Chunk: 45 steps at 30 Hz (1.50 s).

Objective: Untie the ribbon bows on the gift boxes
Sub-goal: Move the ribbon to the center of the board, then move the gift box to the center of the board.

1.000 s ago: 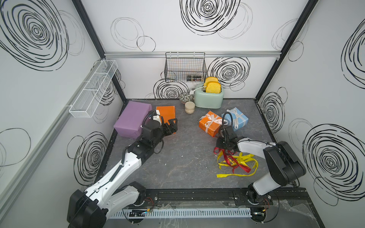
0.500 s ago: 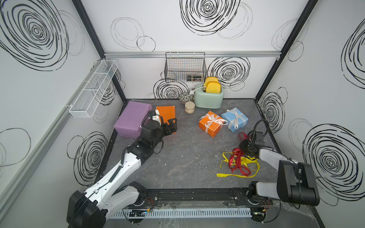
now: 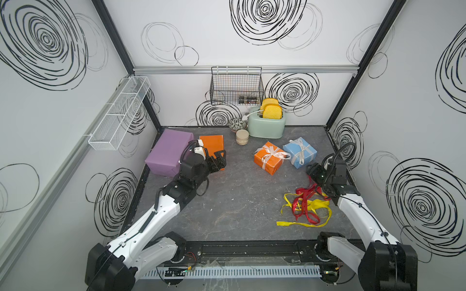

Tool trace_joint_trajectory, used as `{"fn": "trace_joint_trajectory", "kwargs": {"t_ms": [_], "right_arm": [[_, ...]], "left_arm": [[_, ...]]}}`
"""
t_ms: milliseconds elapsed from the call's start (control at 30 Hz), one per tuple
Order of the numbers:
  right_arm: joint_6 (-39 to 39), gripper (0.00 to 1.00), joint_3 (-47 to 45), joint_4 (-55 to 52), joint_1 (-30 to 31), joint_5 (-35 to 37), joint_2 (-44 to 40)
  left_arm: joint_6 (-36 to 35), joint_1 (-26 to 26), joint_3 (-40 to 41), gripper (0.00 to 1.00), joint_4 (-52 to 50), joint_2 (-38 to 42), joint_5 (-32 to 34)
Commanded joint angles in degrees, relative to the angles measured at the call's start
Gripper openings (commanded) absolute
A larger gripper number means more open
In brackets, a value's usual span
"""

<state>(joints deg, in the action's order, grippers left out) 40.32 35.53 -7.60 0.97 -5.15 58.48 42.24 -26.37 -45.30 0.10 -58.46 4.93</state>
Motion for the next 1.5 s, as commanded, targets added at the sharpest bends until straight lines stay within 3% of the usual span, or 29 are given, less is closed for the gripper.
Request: {"fn": "trace_joint_trajectory", "kwargs": {"t_ms": [0,133,300,433,700,1033,1467], "right_arm": [[-3.83,0.72,5.27,0.34,7.19,6.94,0.00],[-8.94,0.89,15.85,-3.91,15.26,12.04,9.27],[-15.71,0.95,30.29,-10.29,19.15,11.28,26.40],[-16.75,0.97,39.70,-13.69,18.01,12.53,38.17],[-20.89,0.98,60.15,-22.33,13.75,4.24,57.37],[-23.87,0.99,62.23,-19.83,15.59,-1.15,62.42],[-23.55,0.98,58.83,-21.54,21.93,1.00,62.75]], "left_arm": [[0.65,-0.36,0.65,0.96,2.82,0.94,-0.24],[0.56,-0.45,0.74,0.96,3.19,0.78,-0.87],[0.06,-1.09,0.83,0.96,4.41,0.17,-3.17],[-0.32,-2.30,0.63,0.96,5.42,-1.26,-5.71],[1.59,-4.01,1.09,0.96,7.59,-4.26,-11.10],[4.71,-4.39,1.00,0.96,8.15,-8.45,-15.72],[4.59,-3.63,0.65,0.96,6.05,-9.06,-13.52]]}}
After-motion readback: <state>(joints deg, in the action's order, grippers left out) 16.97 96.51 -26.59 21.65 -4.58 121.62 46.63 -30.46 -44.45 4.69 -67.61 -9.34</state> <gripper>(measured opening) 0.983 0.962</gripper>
